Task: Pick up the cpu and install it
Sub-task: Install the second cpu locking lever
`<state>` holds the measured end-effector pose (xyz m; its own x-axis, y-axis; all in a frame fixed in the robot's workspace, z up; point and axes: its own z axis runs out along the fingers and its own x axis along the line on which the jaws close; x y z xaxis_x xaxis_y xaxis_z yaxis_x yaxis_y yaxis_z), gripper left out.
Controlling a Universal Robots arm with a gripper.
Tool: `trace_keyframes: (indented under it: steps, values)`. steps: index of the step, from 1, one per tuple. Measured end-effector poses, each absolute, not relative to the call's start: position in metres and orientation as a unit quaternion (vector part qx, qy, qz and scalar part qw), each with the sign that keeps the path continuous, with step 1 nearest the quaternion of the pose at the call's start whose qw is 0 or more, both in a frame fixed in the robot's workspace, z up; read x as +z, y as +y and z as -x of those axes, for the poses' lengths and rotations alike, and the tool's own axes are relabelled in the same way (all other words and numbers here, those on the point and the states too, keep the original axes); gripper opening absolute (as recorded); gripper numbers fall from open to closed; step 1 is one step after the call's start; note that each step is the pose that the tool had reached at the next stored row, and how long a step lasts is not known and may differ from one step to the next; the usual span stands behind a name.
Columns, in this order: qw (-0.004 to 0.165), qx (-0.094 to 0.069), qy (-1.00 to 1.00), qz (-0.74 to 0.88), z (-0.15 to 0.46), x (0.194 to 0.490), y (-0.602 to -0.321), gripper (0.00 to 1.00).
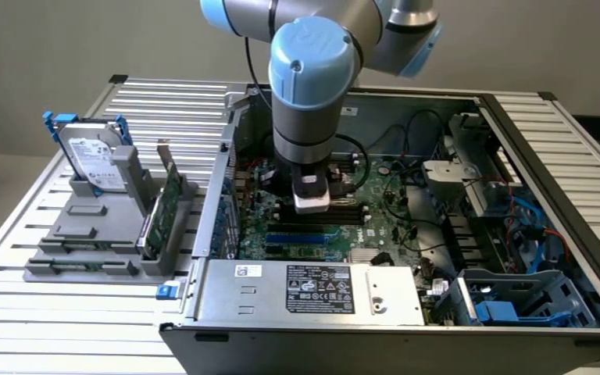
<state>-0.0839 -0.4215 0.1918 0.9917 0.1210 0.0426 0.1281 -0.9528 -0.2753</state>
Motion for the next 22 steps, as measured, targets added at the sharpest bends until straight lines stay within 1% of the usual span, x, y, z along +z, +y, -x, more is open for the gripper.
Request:
trace_keyframes:
  steps: [9, 12, 22]
  values:
    - [0.137, -0.011, -0.052, 0.989, 0.0838, 0.1915, -0.4206, 0.11]
    - [0.139, -0.018, -0.075, 0.987, 0.0843, 0.1917, -0.4208, 0.11]
    - [0.139, -0.019, -0.075, 0.987, 0.0841, 0.1915, -0.4207, 0.11]
